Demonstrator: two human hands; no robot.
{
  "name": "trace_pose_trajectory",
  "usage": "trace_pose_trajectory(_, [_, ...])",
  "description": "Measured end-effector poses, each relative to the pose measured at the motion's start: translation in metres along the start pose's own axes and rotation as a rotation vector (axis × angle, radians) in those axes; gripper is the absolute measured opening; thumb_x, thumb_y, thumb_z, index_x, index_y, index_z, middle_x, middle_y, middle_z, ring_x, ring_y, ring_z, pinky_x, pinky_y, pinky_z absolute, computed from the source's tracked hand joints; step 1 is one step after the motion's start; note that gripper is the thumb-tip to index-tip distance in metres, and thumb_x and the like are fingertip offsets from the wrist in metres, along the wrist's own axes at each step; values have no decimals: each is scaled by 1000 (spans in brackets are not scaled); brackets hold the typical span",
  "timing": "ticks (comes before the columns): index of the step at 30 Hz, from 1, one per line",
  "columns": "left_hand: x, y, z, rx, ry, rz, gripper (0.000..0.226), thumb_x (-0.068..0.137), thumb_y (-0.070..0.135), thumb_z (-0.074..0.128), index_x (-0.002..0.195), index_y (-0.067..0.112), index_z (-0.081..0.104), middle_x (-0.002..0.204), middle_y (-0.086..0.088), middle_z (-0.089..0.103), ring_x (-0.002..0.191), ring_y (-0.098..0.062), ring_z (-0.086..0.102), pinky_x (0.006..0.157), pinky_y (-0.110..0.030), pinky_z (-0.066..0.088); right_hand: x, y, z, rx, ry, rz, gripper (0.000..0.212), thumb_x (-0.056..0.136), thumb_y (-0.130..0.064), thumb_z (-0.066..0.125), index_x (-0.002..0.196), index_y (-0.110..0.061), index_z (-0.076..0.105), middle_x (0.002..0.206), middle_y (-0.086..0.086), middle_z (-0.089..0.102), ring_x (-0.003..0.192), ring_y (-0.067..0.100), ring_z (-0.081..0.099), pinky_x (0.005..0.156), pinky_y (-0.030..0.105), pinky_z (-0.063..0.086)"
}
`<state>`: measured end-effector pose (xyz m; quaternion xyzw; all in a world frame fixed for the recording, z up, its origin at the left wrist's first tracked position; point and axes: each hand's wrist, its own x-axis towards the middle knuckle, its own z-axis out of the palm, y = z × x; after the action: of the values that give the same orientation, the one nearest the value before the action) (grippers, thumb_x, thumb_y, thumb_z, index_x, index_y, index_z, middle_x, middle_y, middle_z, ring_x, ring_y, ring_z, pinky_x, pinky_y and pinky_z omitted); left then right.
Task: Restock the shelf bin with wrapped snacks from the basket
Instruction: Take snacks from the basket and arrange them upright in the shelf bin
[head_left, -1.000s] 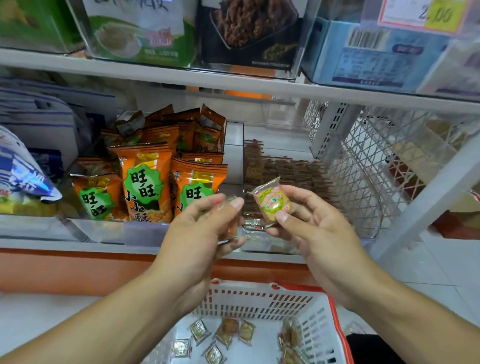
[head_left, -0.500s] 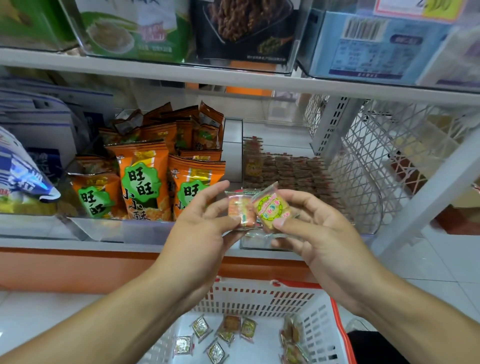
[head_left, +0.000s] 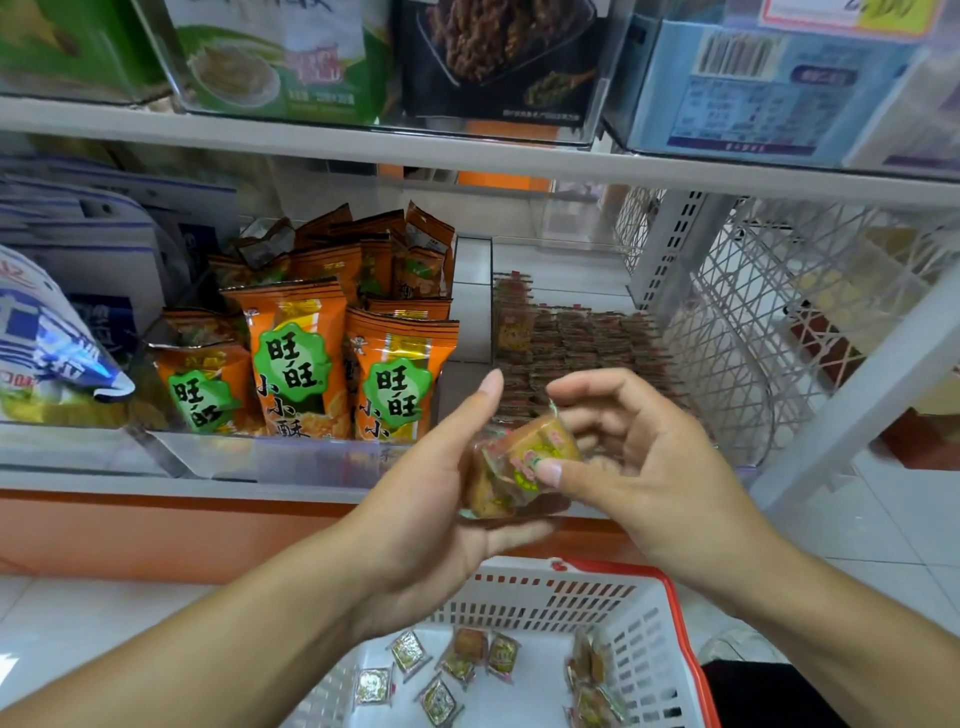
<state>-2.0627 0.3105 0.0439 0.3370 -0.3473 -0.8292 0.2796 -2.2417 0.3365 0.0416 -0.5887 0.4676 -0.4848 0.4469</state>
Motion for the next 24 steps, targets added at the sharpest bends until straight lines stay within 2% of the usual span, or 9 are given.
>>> trace_pose_trajectory(2, [1, 2, -1, -91, 54, -4, 67, 95, 59, 50, 127, 3, 68, 123, -21, 72, 116, -34, 69, 99, -46, 56, 3, -1, -4, 11, 49, -16, 42, 79, 3, 80, 110, -24, 67, 99, 2, 75, 88, 12, 69, 76, 25, 58])
trace_pose_trajectory(5, [2, 6, -3, -181, 101, -19, 68, 96, 56, 52, 130, -2, 61, 120, -28, 71, 109, -43, 71, 93, -50, 58, 6, -4, -14, -69, 41, -41, 33, 83, -3, 77, 109, -23, 73, 106, -3, 76, 101, 11, 71, 84, 22, 55])
trace_pose_trajectory(8, [2, 7, -4, -183, 70, -53, 77, 95, 62, 49, 132, -4, 59, 123, -29, 69, 111, -38, 71, 93, -49, 59, 6, -8, -16, -114, -114, -50, 34, 82, -11, 75, 112, -27, 74, 109, -2, 76, 99, 14, 72, 80, 27, 58])
trace_pose_trajectory(12, [2, -2, -4, -81, 0, -97, 82, 90, 74, 48, 129, 5, 67, 121, -22, 72, 114, -36, 69, 92, -46, 60, 2, 2, -11, -387, -136, -55, 46, 81, -28, 76, 124, -42, 67, 112, -12, 68, 97, 13, 67, 86, 37, 55])
trace_pose_trajectory(15, [4, -7, -3, -26, -27, -84, 80, 87, 77, 48, 115, 7, 76, 86, -14, 69, 81, -27, 69, 74, -36, 62, 3, 7, -12, -560, -236, 9, 53, 84, -46, 72, 135, -43, 59, 121, -23, 57, 119, 3, 53, 104, 34, 44])
trace_pose_trajectory(18, [7, -9, -2, 14, -10, -78, 75, 87, 75, 50, 104, 8, 79, 73, -13, 59, 66, -22, 63, 62, -30, 56, 5, 7, -13, -632, -325, 2, 39, 87, -51, 66, 125, -42, 63, 125, -26, 57, 123, 3, 48, 105, 35, 40])
trace_pose_trajectory(21, [6, -4, -2, 43, -27, -55, 71, 89, 76, 47, 105, 14, 79, 84, -15, 71, 76, -23, 69, 70, -35, 60, 7, 5, -13, -526, -325, -6, 34, 86, -46, 67, 117, -35, 62, 123, -19, 62, 120, 8, 54, 101, 38, 45])
trace_pose_trajectory(23, [8, 3, -5, 97, 77, -12, 76, 89, 76, 45, 114, 11, 75, 101, -19, 76, 87, -26, 73, 73, -39, 63, 14, 3, -14, -350, -270, -18, 32, 86, -40, 69, 115, -29, 60, 115, -8, 68, 113, 12, 62, 100, 40, 48])
trace_pose_trajectory(24, [10, 6, -7, 158, 169, 34, 75, 90, 74, 44, 114, 9, 74, 101, -18, 75, 85, -26, 73, 71, -38, 62, 19, 4, -17, -281, -222, -22, 32, 88, -35, 69, 116, -24, 59, 113, -4, 70, 110, 15, 65, 100, 40, 49])
